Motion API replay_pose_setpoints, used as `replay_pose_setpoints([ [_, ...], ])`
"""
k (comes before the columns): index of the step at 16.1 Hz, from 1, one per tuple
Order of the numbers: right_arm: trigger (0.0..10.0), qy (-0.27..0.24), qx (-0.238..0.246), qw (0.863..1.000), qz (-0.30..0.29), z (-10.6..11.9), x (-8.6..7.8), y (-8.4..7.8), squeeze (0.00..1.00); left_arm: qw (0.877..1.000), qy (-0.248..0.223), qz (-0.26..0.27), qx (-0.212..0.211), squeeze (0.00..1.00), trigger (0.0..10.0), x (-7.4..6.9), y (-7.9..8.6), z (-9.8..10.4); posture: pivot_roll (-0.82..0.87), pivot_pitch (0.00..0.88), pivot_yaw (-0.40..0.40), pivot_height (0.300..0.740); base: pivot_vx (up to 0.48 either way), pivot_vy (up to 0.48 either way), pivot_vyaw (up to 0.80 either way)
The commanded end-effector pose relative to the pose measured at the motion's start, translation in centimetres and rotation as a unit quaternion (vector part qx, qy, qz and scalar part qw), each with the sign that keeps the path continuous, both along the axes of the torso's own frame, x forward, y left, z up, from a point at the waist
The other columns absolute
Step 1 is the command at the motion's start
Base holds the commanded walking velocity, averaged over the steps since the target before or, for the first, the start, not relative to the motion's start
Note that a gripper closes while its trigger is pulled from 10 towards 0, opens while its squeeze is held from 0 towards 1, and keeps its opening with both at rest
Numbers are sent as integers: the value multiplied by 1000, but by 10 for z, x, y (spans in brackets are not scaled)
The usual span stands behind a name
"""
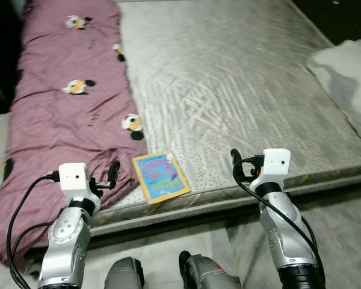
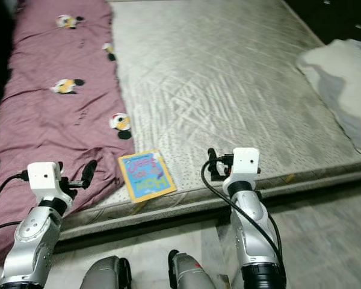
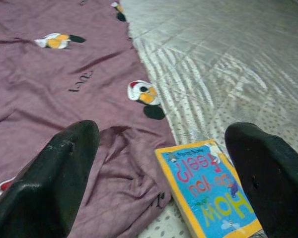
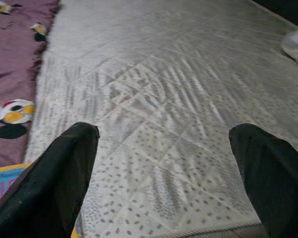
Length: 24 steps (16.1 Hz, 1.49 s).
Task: Clean up the room
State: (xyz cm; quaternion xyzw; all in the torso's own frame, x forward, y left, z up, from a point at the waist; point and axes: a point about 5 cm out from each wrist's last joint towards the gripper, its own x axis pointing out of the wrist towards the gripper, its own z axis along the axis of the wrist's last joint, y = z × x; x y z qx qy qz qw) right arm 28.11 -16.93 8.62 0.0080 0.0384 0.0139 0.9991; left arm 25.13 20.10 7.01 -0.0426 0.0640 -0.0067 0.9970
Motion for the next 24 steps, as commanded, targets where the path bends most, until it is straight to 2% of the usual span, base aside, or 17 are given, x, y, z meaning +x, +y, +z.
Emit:
replay_pose_setpoints([
  [1,10000,1,2,1000,-1,1,1,-2,0,1000,4,9,1,0,10000,-3,4,0,8,161,-44,740,0,0,-800],
  [11,10000,-12,12,1000,10,5,0,0,0,1000,3,23,11,0,10000,-8,8,1,12,167,-42,740,0,0,-80],
  [17,10000,-14,13,1000,17,6,0,1,0,1000,2,25,8,0,10000,-7,7,1,13,159,-46,669,0,0,0],
  [18,10000,-14,13,1000,19,6,1,1,0,999,2,33,-3,0,10000,-6,8,2,13,159,-46,661,0,0,0],
  [24,10000,-14,12,1000,24,6,1,1,0,999,0,38,-9,0,10000,-4,8,3,12,157,-50,661,0,0,0],
])
